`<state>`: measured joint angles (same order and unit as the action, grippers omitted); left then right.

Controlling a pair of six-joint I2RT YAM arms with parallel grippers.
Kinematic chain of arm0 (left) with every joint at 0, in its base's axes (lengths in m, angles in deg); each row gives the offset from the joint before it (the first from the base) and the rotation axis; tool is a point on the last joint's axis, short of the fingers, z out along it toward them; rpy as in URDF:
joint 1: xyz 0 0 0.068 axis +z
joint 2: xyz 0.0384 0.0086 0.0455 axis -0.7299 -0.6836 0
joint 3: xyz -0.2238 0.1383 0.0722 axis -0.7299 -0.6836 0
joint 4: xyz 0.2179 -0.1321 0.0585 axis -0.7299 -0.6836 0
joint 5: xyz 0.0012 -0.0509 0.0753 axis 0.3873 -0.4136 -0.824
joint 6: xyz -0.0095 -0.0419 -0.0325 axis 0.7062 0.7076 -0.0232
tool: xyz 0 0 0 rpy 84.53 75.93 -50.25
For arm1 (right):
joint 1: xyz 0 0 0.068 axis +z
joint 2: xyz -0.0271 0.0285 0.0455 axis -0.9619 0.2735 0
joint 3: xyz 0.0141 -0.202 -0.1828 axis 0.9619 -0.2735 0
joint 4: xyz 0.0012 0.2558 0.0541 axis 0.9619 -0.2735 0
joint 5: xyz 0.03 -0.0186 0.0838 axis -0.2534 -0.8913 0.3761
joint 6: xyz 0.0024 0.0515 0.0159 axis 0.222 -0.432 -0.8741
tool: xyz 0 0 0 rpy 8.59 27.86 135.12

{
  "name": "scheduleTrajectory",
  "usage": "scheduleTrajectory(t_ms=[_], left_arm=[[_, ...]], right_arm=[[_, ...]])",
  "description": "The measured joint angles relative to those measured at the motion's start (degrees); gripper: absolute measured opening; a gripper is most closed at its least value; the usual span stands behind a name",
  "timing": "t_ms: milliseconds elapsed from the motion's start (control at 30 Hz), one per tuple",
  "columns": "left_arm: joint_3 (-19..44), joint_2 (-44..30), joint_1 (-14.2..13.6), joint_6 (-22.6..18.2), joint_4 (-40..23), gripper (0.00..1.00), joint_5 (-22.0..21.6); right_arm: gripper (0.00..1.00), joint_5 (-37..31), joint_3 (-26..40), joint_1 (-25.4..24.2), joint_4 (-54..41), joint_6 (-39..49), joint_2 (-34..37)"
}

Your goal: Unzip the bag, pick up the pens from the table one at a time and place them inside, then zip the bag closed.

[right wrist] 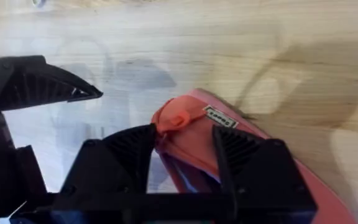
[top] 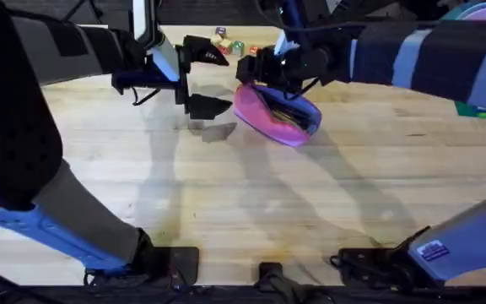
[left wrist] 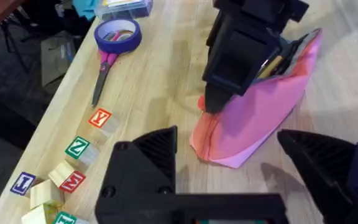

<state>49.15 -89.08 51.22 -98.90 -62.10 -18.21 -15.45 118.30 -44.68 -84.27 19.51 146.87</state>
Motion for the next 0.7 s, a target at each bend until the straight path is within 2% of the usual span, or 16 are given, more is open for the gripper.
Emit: scheduleTrajectory(t_ms=[133,200,433,467,500,633,700], left_arm=[[0.0,0.0,0.0,0.0,0.0,0.994,0.0],[0.0,0.0,0.0,0.0,0.0,0.994,0.0],[0.0,0.0,0.0,0.0,0.0,0.993,0.0],[0.0,0.0,0.0,0.0,0.0,0.993,0.0],[0.0,0.0,0.0,0.0,0.0,0.993,0.0],[0.0,0.0,0.0,0.0,0.0,0.993,-0.1],[0.0,0.0,0.0,0.0,0.0,0.994,-0.2]], right_arm=[[0.441,0.3,0.0,0.0,0.2,-0.2,0.0],[0.393,0.4,0.0,0.0,0.4,-0.3,0.0],[0.359,0.4,0.0,0.0,2.9,-0.3,0.0],[0.277,0.4,0.0,0.0,3.4,-0.3,0.0],[0.153,0.4,0.0,0.0,3.4,-0.3,0.0],[0.039,0.4,0.0,0.0,3.4,-0.4,0.0],[0.03,0.4,0.0,0.0,3.4,-0.5,0.0]])
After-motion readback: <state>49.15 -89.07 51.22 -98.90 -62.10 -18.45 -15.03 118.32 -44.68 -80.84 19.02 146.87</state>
